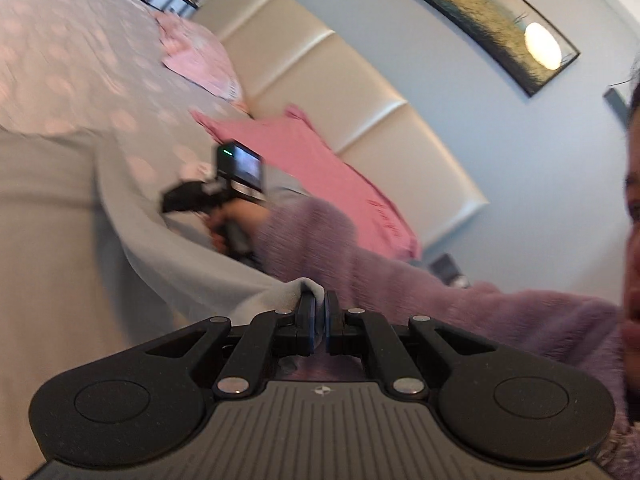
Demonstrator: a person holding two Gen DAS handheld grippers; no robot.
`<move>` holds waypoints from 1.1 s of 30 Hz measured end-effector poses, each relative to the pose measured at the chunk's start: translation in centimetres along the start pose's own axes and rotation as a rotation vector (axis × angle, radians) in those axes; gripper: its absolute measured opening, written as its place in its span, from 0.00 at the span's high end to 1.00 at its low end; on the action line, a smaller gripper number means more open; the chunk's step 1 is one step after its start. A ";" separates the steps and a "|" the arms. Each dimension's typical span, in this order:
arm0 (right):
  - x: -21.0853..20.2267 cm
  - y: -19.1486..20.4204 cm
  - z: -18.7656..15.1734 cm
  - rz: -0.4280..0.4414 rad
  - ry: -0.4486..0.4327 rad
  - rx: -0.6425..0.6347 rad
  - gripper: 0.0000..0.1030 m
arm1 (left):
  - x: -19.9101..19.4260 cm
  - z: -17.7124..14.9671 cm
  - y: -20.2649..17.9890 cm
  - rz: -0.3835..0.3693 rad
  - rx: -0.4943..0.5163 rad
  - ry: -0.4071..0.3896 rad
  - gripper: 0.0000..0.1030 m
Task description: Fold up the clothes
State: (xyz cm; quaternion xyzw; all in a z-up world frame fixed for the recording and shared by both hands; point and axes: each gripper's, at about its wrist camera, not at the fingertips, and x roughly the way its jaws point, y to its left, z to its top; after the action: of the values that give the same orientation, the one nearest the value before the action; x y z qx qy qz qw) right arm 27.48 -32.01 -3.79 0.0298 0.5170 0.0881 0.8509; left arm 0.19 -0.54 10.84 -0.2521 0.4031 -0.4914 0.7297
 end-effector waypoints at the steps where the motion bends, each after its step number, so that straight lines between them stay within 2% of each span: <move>1: 0.2 -0.2 0.0 0.001 0.003 0.001 0.90 | 0.5 -0.5 0.2 -0.009 -0.018 0.018 0.98; 6: 0.3 -0.6 0.0 0.018 0.007 0.004 0.90 | 3.0 -3.1 1.2 -0.050 -0.106 0.109 0.98; 9: 0.2 -0.7 -0.2 0.023 0.015 0.002 0.89 | 5.3 -4.5 2.3 -0.005 -0.138 0.172 0.98; 14: -1.2 -1.0 -0.9 -0.005 0.024 -0.035 0.71 | 7.5 -5.5 4.3 -0.001 -0.210 0.221 0.98; 17: -2.9 -1.7 -2.1 -0.003 0.022 -0.050 0.69 | 8.4 -5.9 5.5 -0.001 -0.250 0.234 0.98; 21: -5.8 -2.1 -4.9 0.012 0.017 -0.100 0.66 | 9.3 -7.3 7.4 0.011 -0.316 0.258 0.98; 29: -11.0 -0.8 -13.2 0.099 0.036 -0.201 0.66 | 11.7 -8.9 10.1 0.082 -0.356 0.361 0.98; 33: -12.7 0.0 -17.0 0.114 0.039 -0.216 0.66 | 11.7 -9.2 10.6 0.059 -0.367 0.346 0.98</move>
State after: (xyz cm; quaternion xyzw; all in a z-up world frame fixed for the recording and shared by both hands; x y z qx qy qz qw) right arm 6.76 -34.95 -0.54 -0.0347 0.5183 0.1920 0.8327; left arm 0.15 -6.90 -6.28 -0.2806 0.6114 -0.4244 0.6061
